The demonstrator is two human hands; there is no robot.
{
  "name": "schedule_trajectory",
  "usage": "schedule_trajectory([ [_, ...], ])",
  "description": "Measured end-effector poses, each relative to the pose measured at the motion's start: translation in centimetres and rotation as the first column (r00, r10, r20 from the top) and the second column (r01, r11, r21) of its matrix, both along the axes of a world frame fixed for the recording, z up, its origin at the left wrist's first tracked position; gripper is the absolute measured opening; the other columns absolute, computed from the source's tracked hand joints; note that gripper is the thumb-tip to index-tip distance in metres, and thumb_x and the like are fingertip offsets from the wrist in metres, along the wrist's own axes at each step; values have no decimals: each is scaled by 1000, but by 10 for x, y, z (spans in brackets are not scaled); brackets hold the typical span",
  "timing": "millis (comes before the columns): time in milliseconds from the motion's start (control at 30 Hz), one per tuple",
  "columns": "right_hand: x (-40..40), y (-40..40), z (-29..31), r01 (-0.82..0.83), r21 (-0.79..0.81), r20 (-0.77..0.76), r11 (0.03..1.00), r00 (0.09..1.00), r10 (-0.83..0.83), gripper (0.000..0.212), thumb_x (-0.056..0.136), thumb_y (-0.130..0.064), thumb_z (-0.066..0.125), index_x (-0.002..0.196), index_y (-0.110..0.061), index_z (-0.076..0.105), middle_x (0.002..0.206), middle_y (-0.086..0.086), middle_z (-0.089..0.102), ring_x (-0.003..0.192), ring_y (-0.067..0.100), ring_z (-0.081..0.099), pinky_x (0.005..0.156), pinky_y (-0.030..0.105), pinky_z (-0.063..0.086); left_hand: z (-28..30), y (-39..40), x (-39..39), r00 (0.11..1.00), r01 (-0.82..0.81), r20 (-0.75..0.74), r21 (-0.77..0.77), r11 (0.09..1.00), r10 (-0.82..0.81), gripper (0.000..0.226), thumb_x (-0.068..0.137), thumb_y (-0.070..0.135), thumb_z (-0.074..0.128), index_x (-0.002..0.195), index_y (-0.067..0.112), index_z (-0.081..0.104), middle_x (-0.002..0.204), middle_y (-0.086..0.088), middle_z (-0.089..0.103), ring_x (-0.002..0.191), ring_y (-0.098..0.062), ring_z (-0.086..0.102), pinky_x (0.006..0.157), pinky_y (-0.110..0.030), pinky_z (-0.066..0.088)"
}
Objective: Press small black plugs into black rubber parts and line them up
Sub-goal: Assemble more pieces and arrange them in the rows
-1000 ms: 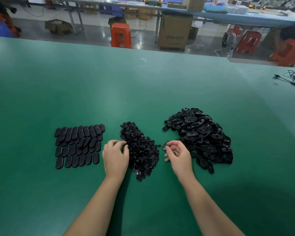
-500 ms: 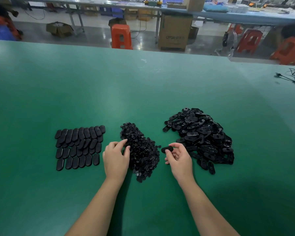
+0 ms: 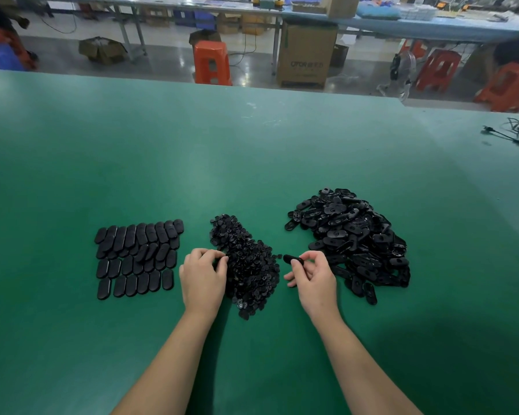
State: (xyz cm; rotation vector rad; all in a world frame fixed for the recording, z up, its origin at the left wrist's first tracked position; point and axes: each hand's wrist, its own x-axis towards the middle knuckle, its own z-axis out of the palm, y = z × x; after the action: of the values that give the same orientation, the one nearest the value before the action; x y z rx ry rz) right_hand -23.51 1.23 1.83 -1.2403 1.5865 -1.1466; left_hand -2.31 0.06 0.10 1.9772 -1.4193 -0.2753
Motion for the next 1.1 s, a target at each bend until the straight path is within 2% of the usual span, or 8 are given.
schedule_trajectory([
  [100, 0, 1, 1, 1, 1, -7, 1000, 1000, -1, 10, 102, -18, 59, 98, -22, 50, 75, -4, 75, 64, 12, 70, 64, 19, 54, 0, 1, 0, 999, -2, -36, -15, 1000, 2, 11, 93, 25, 69, 101, 20, 75, 99, 4, 63, 98, -18, 57, 93, -38, 40],
  [267, 0, 2, 2, 4, -6, 1, 1000, 1000, -4, 9, 102, -17, 59, 99, -19, 51, 75, -2, 75, 67, 13, 71, 70, 29, 59, 2, 3, -2, 999, -20, -31, -2, 1000, 20, 27, 95, 24, 68, 119, 13, 72, 103, -2, 66, 98, -22, 58, 93, -41, 43],
  [633, -2, 0, -3, 6, -13, -10, 1000, 1000, -7, 10, 102, -18, 59, 98, -22, 51, 76, -5, 74, 67, 12, 71, 69, 28, 59, 6, 6, -1, 996, 4, -90, -16, 1000, -6, 4, 93, 18, 69, 92, 17, 73, 89, 7, 60, 88, -19, 58, 88, -47, 50],
  [700, -1, -1, -3, 7, -14, -8, 1000, 1000, -7, 10, 102, -19, 59, 98, -22, 51, 76, -4, 74, 67, 11, 71, 67, 25, 58, 7, 7, 0, 990, 6, -138, -34, 999, -11, 3, 93, 19, 70, 90, 18, 72, 91, 6, 58, 89, -18, 58, 85, -40, 49],
  [800, -2, -1, -3, 12, -18, 3, 1000, 1000, -12, 9, 102, -19, 58, 98, -22, 50, 74, -2, 74, 66, 12, 71, 65, 19, 55, 9, 9, 1, 969, -23, -245, -88, 996, 1, 9, 93, 18, 70, 87, 25, 68, 92, 9, 56, 83, -7, 54, 72, -13, 38],
  [833, -2, -1, -4, 16, -21, 10, 1000, 1000, -16, 9, 102, -18, 58, 98, -22, 50, 74, -2, 74, 65, 12, 71, 64, 18, 54, 10, 9, 1, 964, -28, -266, -106, 994, -2, 10, 93, 18, 69, 87, 25, 67, 89, 11, 58, 80, -3, 54, 68, -10, 36],
  [967, -3, -2, -6, 21, -15, 32, 1000, 999, -20, 9, 103, -17, 55, 98, -21, 49, 75, -1, 75, 66, 14, 72, 67, 22, 54, 11, 10, 1, 930, -35, -366, -138, 990, -18, 8, 95, 18, 67, 90, 24, 68, 81, 12, 65, 71, -1, 56, 62, -8, 38],
  [1100, -3, -3, -8, 2, -18, 69, 1000, 998, -1, 9, 105, -16, 49, 99, -21, 46, 85, -7, 77, 69, 19, 73, 73, 38, 59, 12, 12, 2, 907, -35, -419, -166, 986, -38, 13, 94, 15, 68, 100, 24, 73, 90, 15, 68, 77, 2, 59, 68, -4, 40],
])
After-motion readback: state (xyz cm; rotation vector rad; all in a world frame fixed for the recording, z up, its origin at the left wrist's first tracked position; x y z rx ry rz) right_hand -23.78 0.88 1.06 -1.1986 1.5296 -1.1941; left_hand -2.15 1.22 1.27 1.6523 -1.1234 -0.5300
